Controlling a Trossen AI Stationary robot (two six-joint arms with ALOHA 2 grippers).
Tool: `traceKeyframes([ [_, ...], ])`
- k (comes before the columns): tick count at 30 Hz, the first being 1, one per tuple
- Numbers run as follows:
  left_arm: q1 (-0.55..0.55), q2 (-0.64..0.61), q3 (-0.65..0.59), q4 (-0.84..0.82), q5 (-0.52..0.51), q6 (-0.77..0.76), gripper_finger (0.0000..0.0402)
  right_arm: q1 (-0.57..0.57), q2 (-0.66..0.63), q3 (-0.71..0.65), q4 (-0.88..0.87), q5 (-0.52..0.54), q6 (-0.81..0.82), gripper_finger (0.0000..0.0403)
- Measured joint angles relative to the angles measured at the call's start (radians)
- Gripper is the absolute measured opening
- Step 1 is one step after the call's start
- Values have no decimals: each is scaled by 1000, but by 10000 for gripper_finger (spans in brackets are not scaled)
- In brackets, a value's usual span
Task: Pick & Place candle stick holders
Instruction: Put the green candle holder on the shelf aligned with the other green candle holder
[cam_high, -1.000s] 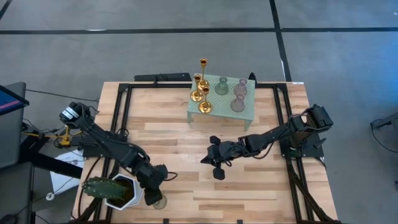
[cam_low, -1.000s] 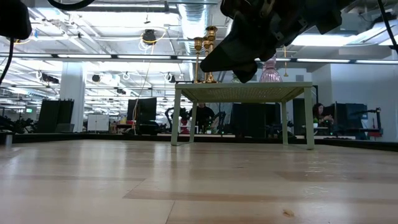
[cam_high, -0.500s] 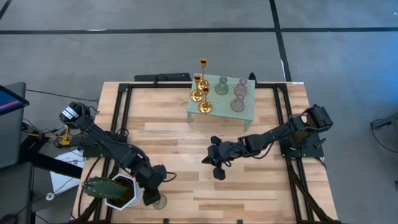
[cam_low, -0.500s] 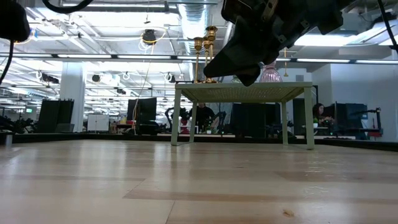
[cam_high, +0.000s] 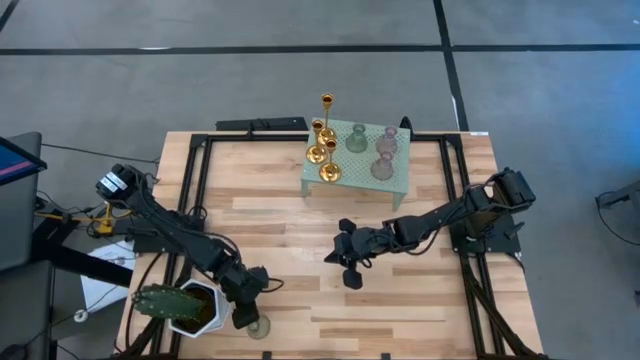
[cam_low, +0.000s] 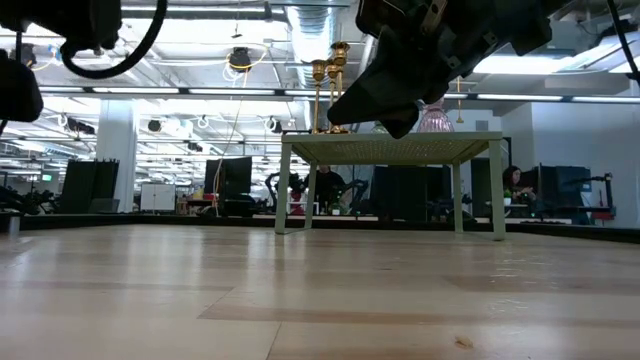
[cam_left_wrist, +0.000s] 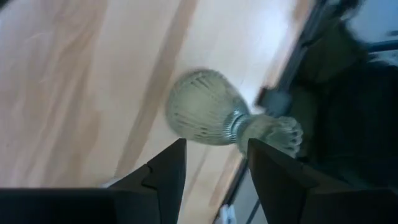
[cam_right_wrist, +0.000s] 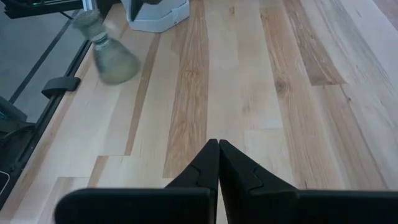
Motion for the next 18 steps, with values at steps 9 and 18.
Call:
traceKeyframes([
  [9,0,0,-36,103,8,-8,152,0,0,0,0,0,0,0],
  [18,0,0,-36,246,77,-8,149,0,0,0,0,0,0,0],
])
